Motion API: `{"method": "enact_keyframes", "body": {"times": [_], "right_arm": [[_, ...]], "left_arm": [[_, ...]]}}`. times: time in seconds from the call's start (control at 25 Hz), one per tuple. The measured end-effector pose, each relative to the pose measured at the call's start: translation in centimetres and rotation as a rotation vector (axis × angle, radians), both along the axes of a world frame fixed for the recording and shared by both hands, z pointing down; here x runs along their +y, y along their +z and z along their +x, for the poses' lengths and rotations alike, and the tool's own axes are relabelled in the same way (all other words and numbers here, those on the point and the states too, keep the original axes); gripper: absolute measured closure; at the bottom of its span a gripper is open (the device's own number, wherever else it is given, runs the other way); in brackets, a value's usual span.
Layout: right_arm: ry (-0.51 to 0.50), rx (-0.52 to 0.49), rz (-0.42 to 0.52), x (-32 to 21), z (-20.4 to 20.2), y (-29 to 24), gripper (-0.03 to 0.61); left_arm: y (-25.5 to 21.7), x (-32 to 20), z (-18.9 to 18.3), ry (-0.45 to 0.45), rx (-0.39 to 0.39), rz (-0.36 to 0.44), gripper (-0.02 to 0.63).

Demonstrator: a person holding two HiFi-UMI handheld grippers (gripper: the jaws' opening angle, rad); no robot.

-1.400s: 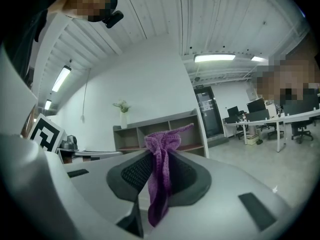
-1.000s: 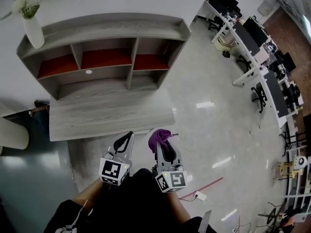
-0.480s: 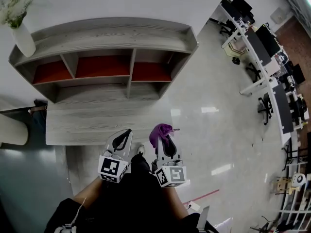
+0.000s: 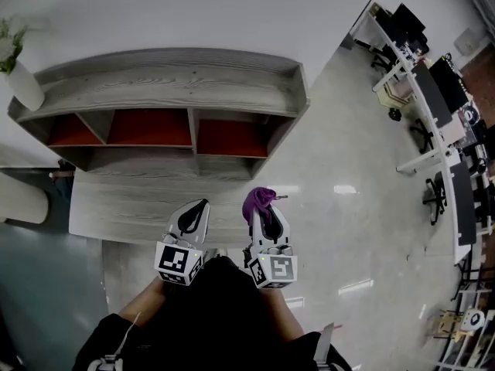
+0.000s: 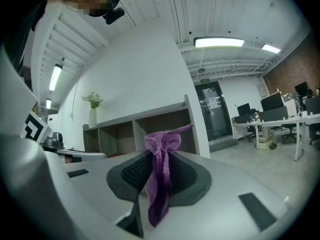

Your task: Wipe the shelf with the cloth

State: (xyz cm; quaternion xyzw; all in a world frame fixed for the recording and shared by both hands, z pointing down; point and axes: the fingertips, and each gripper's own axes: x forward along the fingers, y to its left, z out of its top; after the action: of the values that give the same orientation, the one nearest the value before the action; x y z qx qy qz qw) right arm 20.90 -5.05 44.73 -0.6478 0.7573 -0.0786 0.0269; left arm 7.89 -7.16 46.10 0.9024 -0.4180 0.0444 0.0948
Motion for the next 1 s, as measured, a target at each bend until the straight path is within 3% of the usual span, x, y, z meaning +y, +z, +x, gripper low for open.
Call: {"method": "enact_keyframes", "body": {"times": [0.24,0.56,1.0], "right_arm": [[0.042,0.001,-0.016,-4.9,1.6,1.1,0.495],[0.15,0.025,-0.064,-10.1,3.6,3.4,0.495],[0.256,0.068,-0.176,-16.2,5.6,8.8,0.495]], "left_arm": [[-0.3,-3.9,0.1,-0.009,-0.019,0.002,0.609],[-0.3,-8.2,1.0,0.058,-0.017,0.0,0.609],[1.8,-10.9,1.9,0.114,-0.016,-0.074,0.609]]}}
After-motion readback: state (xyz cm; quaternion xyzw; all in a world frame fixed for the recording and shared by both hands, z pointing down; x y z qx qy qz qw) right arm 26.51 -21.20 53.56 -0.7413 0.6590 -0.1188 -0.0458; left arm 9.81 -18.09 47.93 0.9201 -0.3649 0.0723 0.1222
